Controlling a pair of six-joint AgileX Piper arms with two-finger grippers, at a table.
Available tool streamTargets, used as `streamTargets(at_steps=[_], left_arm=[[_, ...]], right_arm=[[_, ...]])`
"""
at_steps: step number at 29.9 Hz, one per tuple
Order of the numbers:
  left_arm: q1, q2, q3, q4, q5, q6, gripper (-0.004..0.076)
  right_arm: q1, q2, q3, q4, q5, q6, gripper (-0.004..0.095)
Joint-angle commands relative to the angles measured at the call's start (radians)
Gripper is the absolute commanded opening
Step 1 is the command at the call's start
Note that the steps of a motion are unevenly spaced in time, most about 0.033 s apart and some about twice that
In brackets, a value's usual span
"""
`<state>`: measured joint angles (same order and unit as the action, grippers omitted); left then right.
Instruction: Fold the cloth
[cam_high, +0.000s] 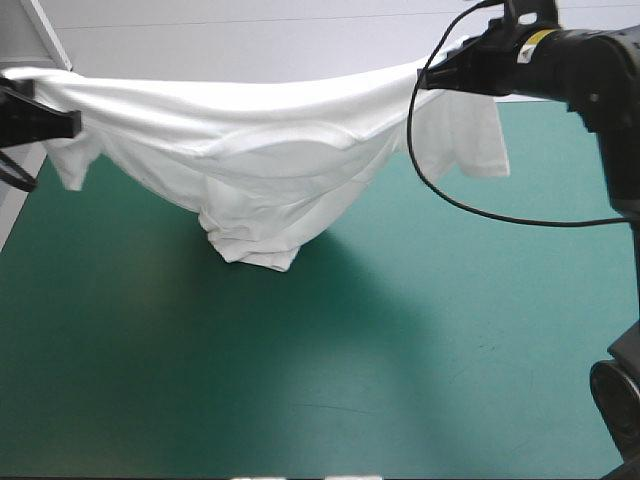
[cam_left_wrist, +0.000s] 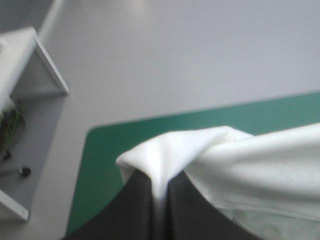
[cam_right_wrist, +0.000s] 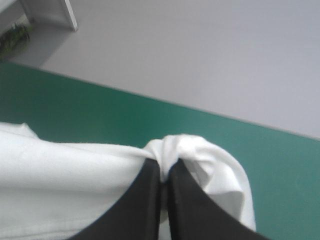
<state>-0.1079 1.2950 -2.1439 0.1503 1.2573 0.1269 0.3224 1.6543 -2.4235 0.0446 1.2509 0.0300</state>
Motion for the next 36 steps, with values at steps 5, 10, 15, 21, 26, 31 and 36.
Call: streamTargets(at_steps=[5, 10, 15, 21, 26, 31, 36], left_arm=[[-0.004, -0.005, -0.293, 0.113, 0.016, 0.031, -0.0008], [-0.004, -0.008, -0.360, 0.109, 0.003, 0.056, -0.0008], [-0.004, -0.048, -0.375, 0.083, 0.003, 0.079, -0.0008], [-0.004, -0.053, -0.375, 0.054, 0.001, 0.089, -0.0008], [-0.004, -0.002, -0.337, 0.060, 0.001, 0.091, -0.0008], [-0.004, 0.078, -0.220, 0.060, -0.011, 0.075, -0.0008], [-0.004, 0.195, -0.080, 0.056, -0.118, 0.052, -0.0008]], right_arm=[[0.000, -0.088, -0.321, -0.020, -0.005, -0.004, 0.0000], [0.000, -0.161, -0.422, -0.062, -0.005, -0.010, 0.0002], [0.000, -0.261, -0.420, -0.065, -0.005, -0.011, 0.0002], [0.000, -0.272, -0.396, -0.062, -0.007, -0.023, 0.0002], [0.000, -0.248, -0.262, -0.141, -0.018, -0.023, 0.0002], [0.000, -0.167, -0.082, -0.194, -0.059, -0.011, 0.0000], [0.000, -0.017, 0.012, -0.194, -0.119, -0.008, -0.0007]])
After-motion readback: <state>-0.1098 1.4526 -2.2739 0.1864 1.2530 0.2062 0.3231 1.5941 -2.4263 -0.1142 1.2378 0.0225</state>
